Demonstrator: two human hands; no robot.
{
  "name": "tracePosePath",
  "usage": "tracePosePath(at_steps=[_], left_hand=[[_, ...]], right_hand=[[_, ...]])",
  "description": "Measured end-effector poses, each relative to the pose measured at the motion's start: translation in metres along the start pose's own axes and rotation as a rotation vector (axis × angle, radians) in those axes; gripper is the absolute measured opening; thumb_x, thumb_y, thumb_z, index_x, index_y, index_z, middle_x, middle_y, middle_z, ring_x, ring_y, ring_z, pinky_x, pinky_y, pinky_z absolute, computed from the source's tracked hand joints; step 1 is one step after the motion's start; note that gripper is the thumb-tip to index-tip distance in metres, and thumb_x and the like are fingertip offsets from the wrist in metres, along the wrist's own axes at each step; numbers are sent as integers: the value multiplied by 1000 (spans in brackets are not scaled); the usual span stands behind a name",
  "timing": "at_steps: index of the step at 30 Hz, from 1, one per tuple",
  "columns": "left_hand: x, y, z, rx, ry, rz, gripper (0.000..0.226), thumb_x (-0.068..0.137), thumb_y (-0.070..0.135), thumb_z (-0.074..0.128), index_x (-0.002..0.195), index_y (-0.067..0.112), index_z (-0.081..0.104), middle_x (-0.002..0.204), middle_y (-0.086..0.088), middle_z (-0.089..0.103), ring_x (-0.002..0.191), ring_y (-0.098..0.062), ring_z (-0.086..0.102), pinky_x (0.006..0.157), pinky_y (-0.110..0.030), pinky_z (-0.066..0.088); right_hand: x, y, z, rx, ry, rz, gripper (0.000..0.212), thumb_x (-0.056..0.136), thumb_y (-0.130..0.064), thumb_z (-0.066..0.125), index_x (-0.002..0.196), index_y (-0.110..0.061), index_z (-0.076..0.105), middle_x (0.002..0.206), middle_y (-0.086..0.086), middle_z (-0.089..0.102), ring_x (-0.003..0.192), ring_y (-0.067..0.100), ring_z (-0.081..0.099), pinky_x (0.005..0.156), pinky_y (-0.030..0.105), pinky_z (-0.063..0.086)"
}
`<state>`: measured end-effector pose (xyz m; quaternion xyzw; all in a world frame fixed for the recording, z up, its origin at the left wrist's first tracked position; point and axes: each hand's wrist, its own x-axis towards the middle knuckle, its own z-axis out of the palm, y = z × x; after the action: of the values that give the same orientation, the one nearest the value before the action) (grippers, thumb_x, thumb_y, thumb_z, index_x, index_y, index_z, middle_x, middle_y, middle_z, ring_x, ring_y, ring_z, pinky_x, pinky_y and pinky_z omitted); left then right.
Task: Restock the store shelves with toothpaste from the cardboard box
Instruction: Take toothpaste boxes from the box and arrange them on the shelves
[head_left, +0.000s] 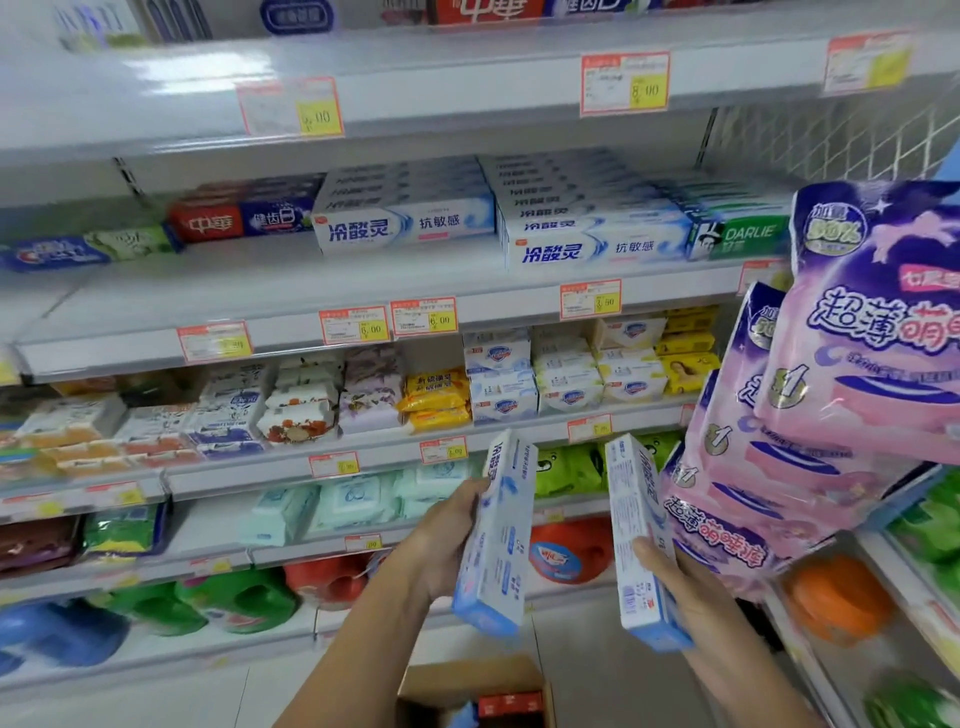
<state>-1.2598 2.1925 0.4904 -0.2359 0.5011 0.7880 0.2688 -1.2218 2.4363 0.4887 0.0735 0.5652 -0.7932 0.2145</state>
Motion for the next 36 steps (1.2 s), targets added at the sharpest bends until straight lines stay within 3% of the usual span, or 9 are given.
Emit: tracePosePath(at_steps=[5,10,14,18,22,26,29,32,36], left_hand=[[-8,3,-7,-208,-69,42,34,79,35,57,98,7,60,71,-12,57,50,-22,57,49,-26,51],[-9,5,-6,-278,-153,63,41,80,32,61,114,10,57,90,-16,65,66,-25,65,54,-28,53],[6,10,0,-6,2,107,50,87,54,49,100,6,56,67,-12,65,48,-17,59,49,-23,50],[13,21,-5,172,73,73,45,93,49,47,112,10,60,82,-12,73,62,-18,67,55,-26,51],[12,23,-19,155,14,-13,20,90,29,58,101,12,61,64,-7,69,47,-16,61,48,-21,49],[6,16,-24,170,-37,0,17,86,21,63,97,8,61,71,-11,70,55,-19,65,53,-25,53],[4,12,-27,246,-68,93,35,81,22,69,113,14,57,90,-14,71,74,-24,67,65,-30,53],[1,15,-27,351,-131,129,58,73,26,71,127,16,52,109,-18,68,91,-31,61,77,-36,48],[-3,16,-16,453,-127,142,49,70,24,66,118,23,56,104,-8,71,83,-24,64,74,-33,47]], right_hand=[[1,-2,2,-142,-41,14,105,38,-56,88,131,-24,52,117,0,69,98,19,69,62,29,58],[6,-1,9,-83,-44,-14,85,54,-36,84,131,-27,49,113,-10,70,103,9,67,78,28,55],[13,-3,11,129,-43,15,89,51,-17,88,132,-16,50,113,11,68,96,25,69,68,33,58],[14,-11,5,249,-120,79,97,35,-7,91,125,-14,54,103,16,70,86,32,71,65,38,58],[10,-30,-10,-83,-106,84,79,50,-12,82,124,-6,55,98,12,72,87,26,71,68,31,58],[11,-64,-31,-440,-117,-1,90,33,-49,91,112,-14,67,105,9,72,88,21,70,70,27,53],[8,-90,-32,-593,-231,29,63,51,-36,84,111,-22,70,106,2,72,97,21,69,85,33,53],[14,-111,-22,-840,-386,107,50,62,-32,77,111,-27,71,99,-2,74,86,14,70,72,21,52],[27,-119,-6,-999,-503,188,43,69,-33,79,111,-24,72,103,-1,73,90,18,69,73,20,50]])
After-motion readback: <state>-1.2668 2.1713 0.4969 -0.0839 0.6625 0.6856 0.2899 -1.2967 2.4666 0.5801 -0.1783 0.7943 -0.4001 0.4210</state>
